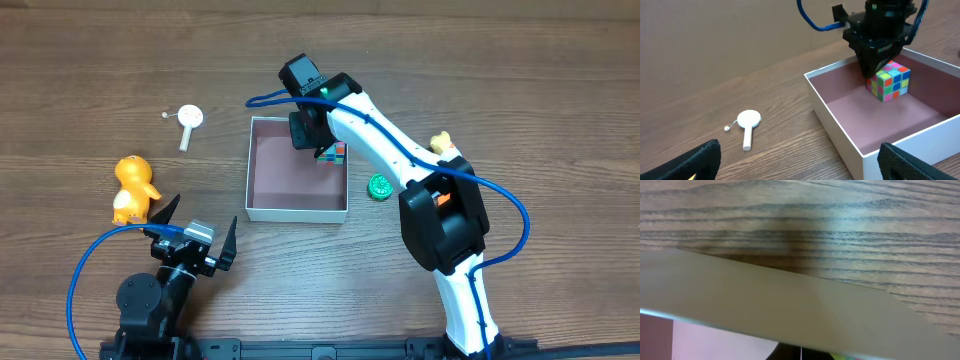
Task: Pack container
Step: 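Open the right gripper and move it to the white duck plush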
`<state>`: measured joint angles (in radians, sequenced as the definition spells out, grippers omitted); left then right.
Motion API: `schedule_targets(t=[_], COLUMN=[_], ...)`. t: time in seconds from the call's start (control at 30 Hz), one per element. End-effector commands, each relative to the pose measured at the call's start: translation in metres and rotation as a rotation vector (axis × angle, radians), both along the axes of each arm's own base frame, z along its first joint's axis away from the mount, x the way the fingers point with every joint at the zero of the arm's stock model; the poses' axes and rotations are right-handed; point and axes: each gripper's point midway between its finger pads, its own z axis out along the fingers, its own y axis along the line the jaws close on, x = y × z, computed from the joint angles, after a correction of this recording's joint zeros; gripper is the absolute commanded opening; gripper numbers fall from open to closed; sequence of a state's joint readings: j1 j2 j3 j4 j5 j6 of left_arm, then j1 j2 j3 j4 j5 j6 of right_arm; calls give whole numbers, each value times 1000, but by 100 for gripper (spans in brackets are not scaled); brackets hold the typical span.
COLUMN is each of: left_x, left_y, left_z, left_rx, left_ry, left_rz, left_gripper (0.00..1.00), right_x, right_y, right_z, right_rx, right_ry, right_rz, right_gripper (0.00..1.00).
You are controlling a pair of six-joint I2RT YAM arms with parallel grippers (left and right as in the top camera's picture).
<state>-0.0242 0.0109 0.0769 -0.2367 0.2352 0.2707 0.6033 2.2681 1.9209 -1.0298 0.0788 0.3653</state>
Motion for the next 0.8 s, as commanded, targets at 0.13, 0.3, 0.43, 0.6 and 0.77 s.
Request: schedule_targets(t=[0.13,0.3,0.43,0.6,0.77], left_x=[0,0,0,0,0], left_y=[2,2,2,2,2], left_z=[1,1,1,1,1], left_rx=[14,14,14,14,14], left_ry=[-9,-9,-9,-9,-10], left_rz=[7,7,7,7,7], left_gripper=[100,100,100,100,100], right_x=[9,10,15,23,20], right_y=[1,28,11,-73,-136], right_z=[18,70,120,189,232], right_rx=[7,126,79,-46,73], right_ry=[-30,-48,-110,-177,-180], right_rz=[-2,140,148,-1,-120], right_gripper=[4,4,9,10,13])
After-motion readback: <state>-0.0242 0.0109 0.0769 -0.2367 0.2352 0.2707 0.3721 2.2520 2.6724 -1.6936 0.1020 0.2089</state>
